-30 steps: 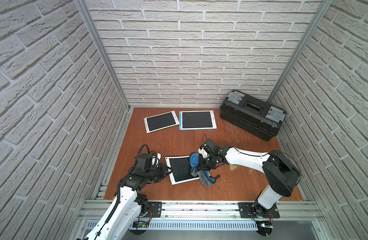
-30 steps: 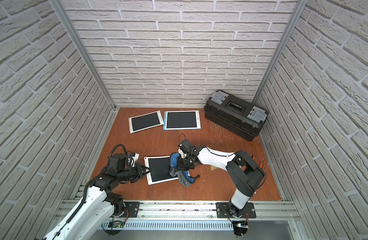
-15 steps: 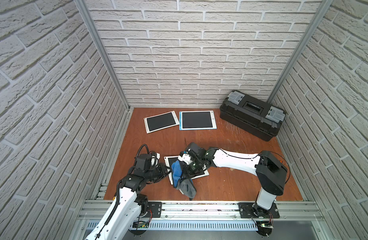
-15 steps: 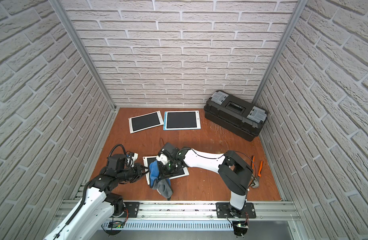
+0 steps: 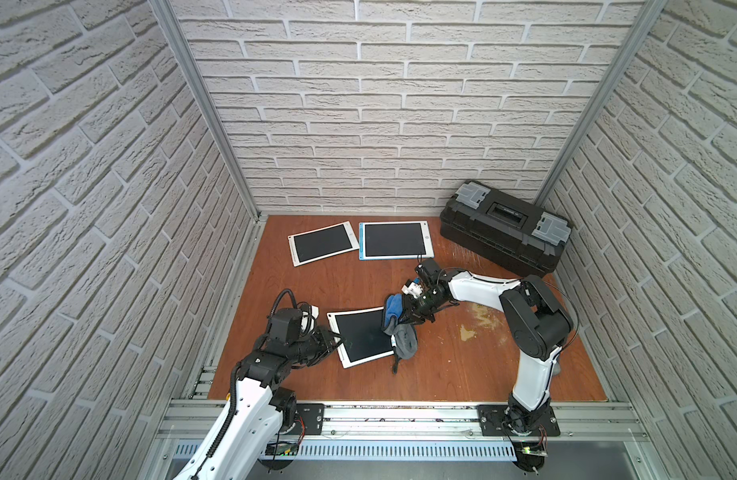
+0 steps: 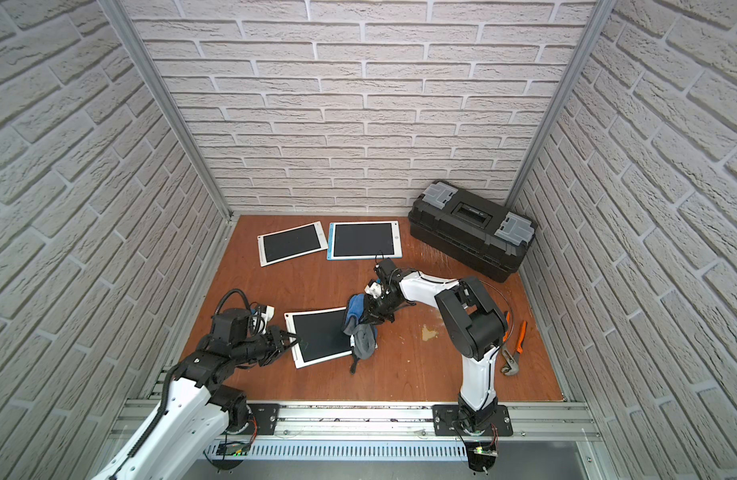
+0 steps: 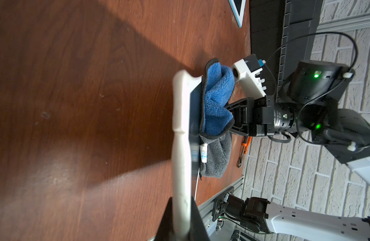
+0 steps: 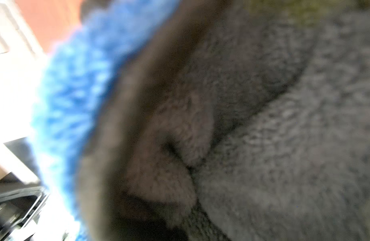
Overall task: Wipe the drawing tablet
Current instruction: Wipe the dirt from the drawing tablet.
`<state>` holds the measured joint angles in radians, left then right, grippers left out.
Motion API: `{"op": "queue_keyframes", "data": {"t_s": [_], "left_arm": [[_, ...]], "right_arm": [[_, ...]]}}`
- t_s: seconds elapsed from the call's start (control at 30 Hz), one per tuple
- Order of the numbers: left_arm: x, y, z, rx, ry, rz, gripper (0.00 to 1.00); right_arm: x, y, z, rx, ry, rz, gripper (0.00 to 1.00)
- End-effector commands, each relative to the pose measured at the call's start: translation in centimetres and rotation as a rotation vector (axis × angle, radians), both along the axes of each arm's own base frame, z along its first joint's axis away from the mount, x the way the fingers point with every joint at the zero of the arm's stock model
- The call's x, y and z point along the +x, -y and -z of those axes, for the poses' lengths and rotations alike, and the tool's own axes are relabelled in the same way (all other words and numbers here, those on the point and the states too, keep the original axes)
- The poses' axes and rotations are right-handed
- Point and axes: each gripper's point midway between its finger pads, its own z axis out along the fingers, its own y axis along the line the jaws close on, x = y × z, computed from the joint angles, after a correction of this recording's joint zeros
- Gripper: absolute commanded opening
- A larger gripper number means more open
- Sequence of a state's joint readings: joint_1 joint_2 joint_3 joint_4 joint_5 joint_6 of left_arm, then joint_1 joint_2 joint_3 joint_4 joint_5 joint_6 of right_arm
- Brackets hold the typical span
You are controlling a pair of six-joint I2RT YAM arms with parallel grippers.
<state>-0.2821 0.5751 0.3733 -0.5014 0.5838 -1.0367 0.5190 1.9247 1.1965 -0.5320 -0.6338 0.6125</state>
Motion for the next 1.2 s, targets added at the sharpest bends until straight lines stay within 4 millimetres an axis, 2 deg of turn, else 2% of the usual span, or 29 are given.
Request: {"op": "queue_keyframes", "data": {"t_s": [0.0,0.03,0.1,0.17,0.27,0.37,0.47,0.53,0.67,0.73,0.77,0.83,0.97,1.0,1.07,1.17], "left_arm": [[0.4,0.4,-1.8,-0.019,0.064,0.025,0.0],[0.4,0.4,-1.8,-0.019,0.066,0.025,0.0],[0.4,0.5,-1.9,-0.024,0.07,0.023,0.0],[0.3,0.5,-1.7,-0.027,0.069,0.021,0.0],[0.2,0.4,-1.6,-0.024,0.064,0.015,0.0],[0.3,0.3,-1.5,-0.016,0.062,0.012,0.0],[0.4,0.3,-1.4,-0.012,0.058,0.013,0.0],[0.4,0.3,-1.4,-0.011,0.058,0.012,0.0],[0.4,0.2,-1.7,-0.006,0.066,0.008,0.0],[0.4,0.1,-1.7,0.001,0.068,0.009,0.0],[0.4,0.1,-1.6,0.0,0.067,0.008,0.0],[0.4,0.1,-1.6,0.004,0.065,0.008,0.0],[0.4,0.0,-1.7,0.007,0.068,0.005,0.0],[0.4,0.0,-1.7,0.007,0.071,0.003,0.0],[0.4,0.0,-1.6,0.005,0.07,0.001,0.0],[0.4,0.1,-1.5,0.006,0.067,0.006,0.0]], "right_arm": [[1.6,-0.9,0.9,-0.161,0.126,-0.033,0.02],[1.4,-2.4,1.1,-0.167,0.13,-0.053,0.02],[1.1,-5.9,-0.1,-0.146,0.164,-0.103,0.02],[0.1,-9.8,-1.5,-0.107,0.186,-0.155,0.02],[-1.8,-14.3,-4.3,-0.031,0.21,-0.218,0.02],[-3.6,-16.6,-7.0,0.026,0.235,-0.27,0.02],[-4.7,-17.0,-8.0,0.078,0.215,-0.291,0.02],[-4.7,-15.8,-7.0,0.049,0.197,-0.284,0.02],[-4.3,-11.1,-2.4,-0.021,0.11,-0.212,0.02],[-4.1,-7.7,0.0,-0.064,0.077,-0.16,0.02],[-3.8,-6.3,0.1,-0.074,0.084,-0.143,0.02],[-3.5,-2.2,1.8,-0.152,0.081,-0.1,0.02],[-3.3,4.1,2.7,-0.314,0.122,-0.058,0.02],[-3.5,5.0,2.6,-0.352,0.139,-0.066,0.02],[-4.4,5.2,2.4,-0.357,0.153,-0.084,0.02],[-6.4,3.2,1.9,-0.304,0.151,-0.127,0.02]]}}
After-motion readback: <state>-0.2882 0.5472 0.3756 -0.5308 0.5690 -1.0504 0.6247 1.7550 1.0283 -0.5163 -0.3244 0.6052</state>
